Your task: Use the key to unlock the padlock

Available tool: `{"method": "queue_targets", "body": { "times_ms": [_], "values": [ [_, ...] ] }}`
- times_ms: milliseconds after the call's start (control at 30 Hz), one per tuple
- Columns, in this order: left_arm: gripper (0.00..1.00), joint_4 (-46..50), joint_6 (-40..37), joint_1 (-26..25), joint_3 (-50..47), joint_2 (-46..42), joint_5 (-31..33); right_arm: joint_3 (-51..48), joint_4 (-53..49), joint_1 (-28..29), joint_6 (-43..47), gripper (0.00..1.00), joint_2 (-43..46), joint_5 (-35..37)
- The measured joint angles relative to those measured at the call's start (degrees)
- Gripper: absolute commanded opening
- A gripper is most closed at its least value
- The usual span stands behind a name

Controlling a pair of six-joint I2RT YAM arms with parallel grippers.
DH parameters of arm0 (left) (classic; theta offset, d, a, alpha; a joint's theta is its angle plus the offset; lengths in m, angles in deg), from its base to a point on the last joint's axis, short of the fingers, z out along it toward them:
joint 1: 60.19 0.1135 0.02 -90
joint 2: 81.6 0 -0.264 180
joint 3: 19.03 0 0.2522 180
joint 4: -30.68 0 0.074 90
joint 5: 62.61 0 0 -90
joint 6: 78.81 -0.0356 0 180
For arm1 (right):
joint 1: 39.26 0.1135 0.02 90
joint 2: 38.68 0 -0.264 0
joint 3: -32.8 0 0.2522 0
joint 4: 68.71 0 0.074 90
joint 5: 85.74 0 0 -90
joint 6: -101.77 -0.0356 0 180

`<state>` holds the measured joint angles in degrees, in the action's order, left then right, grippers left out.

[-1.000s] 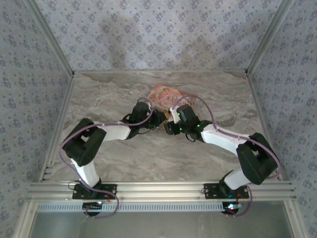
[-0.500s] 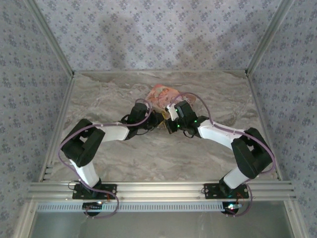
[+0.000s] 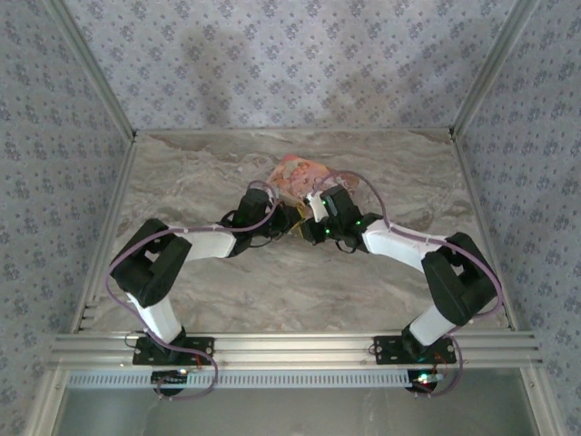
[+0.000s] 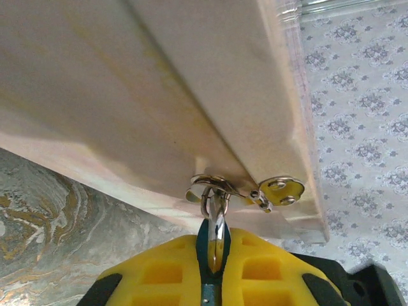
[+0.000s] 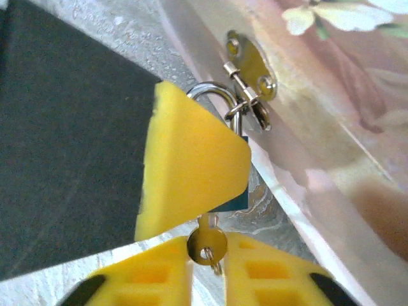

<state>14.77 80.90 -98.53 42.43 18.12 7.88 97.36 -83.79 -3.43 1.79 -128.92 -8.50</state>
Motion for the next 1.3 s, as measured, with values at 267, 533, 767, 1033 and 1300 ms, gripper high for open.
{"method": "queue_targets", "body": {
  "times_ms": [267,533,767,1033,1300],
  "values": [
    [0.02,-0.1,0.0,0.4,-0.8,-1.1,0.9,-0.2,1.7,-2.0,-1.5,0.0,-0.2,-5.8],
    [0.45,1.8,-1.2,0.3,-6.9,-6.7,4.0,-1.8,4.2,-0.2,-0.8,0.0,-4.6,-7.3],
    [0.41,3.8,-2.6,1.2,-10.1,-11.6,7.5,-2.4,6.4,0.6,0.0,0.0,-5.9,-7.6],
    [0.43,5.9,-3.7,1.6,-8.4,-8.6,6.8,-2.0,6.4,3.5,2.0,0.0,-6.2,-4.0],
    [0.28,6.4,-4.4,1.5,-6.9,-4.7,6.6,-1.8,6.3,5.4,3.2,0.0,-6.2,-0.2]
  ]
}}
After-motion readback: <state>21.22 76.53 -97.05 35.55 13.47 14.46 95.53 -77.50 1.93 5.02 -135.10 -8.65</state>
